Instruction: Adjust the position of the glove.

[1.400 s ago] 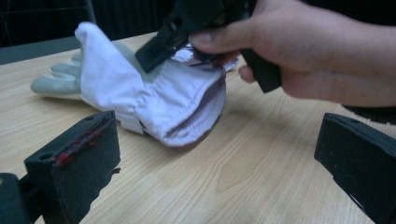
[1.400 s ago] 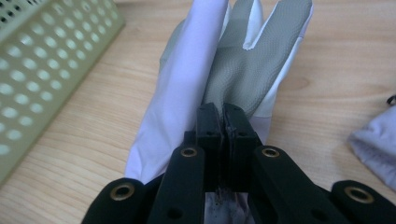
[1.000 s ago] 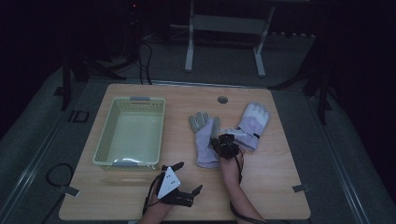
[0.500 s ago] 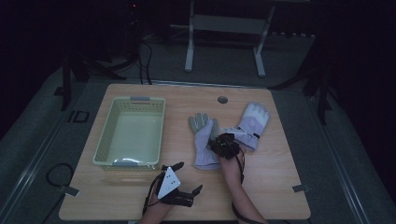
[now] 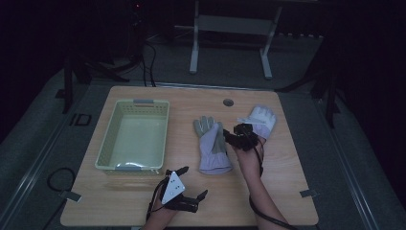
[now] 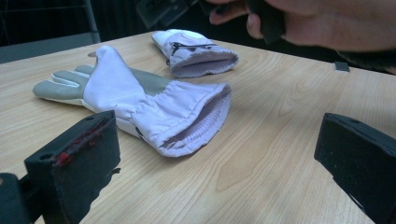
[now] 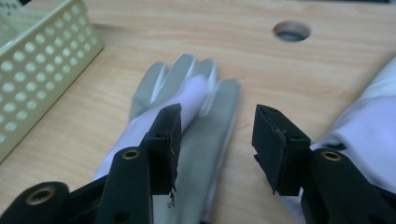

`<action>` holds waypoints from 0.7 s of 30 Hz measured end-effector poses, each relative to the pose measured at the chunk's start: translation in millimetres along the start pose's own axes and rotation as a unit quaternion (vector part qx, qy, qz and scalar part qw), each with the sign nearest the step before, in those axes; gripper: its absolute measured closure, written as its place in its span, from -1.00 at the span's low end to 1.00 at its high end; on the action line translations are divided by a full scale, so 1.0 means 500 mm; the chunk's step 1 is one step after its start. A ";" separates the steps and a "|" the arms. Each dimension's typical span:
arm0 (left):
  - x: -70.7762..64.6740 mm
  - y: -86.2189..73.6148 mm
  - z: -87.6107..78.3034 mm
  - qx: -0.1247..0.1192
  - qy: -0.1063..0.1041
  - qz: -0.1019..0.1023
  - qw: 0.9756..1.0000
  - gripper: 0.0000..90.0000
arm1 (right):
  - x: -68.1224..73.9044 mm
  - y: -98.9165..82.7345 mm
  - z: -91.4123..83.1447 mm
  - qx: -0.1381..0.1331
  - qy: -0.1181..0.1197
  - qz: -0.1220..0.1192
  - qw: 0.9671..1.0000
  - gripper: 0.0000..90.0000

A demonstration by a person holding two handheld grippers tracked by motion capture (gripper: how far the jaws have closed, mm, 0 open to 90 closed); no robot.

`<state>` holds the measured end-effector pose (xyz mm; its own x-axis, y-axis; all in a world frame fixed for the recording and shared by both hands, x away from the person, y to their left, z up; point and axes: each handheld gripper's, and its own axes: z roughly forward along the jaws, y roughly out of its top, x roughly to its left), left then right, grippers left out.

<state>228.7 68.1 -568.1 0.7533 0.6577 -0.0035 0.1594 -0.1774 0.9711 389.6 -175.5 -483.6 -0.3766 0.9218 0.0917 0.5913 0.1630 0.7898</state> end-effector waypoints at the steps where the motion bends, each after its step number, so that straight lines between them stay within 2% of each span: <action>1: 0.000 0.000 0.000 0.000 0.000 0.000 1.000 -1.00 | -0.006 0.005 -0.002 -0.001 -0.003 -0.003 1.000 0.14; 10: 0.001 0.000 0.000 0.000 0.000 -0.002 1.000 -1.00 | -0.060 0.043 -0.008 0.004 -0.035 -0.032 0.999 0.07; 21: 0.001 0.000 0.000 0.001 0.000 -0.002 1.000 -1.00 | -0.141 0.065 -0.015 0.022 -0.064 -0.026 0.997 0.03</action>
<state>229.1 68.4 -568.0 0.7523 0.6588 -0.0076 0.1633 -0.1753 0.9709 429.9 -237.8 -459.7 -0.3146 0.9488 -0.0288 0.6052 0.2238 0.7640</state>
